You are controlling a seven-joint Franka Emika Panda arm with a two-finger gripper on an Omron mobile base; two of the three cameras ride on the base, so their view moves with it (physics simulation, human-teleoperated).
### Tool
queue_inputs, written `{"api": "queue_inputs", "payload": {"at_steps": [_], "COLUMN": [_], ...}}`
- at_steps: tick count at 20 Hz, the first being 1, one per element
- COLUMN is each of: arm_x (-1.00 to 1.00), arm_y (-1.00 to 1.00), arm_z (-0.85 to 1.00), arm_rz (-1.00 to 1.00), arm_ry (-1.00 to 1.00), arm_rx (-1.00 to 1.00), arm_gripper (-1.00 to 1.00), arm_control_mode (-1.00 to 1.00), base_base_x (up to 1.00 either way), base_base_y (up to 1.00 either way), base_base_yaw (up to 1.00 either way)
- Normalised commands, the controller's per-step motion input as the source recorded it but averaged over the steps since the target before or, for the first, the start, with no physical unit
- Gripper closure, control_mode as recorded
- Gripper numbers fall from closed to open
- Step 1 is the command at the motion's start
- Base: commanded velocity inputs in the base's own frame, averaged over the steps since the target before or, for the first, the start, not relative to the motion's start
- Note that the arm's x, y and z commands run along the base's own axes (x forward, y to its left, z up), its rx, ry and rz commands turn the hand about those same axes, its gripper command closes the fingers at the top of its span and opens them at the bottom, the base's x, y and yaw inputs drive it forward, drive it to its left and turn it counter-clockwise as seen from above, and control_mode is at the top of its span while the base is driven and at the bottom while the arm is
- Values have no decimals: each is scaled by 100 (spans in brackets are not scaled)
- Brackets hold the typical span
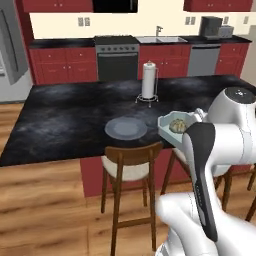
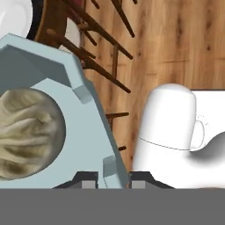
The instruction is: Place two dumplings into each of the tupperware containers and then place the containers in the fridge.
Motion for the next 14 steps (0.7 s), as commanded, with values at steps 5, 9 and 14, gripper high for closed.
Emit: {"api": "queue_inputs", "payload": {"at_steps": [5,9,14], "arm_x": [0,0,0], "arm_y": [0,0,0], "arm_z": [0,0,0], "arm_rz": [0,0,0], "arm_ry": [0,0,0], "arm_rx": [0,0,0], "arm_gripper": [100,100,100], "arm_control_mode": [100,100,100], "base_base_x": [48,54,20], "base_base_y": [100,100,100], "base_base_yaw": [0,0,0]}}
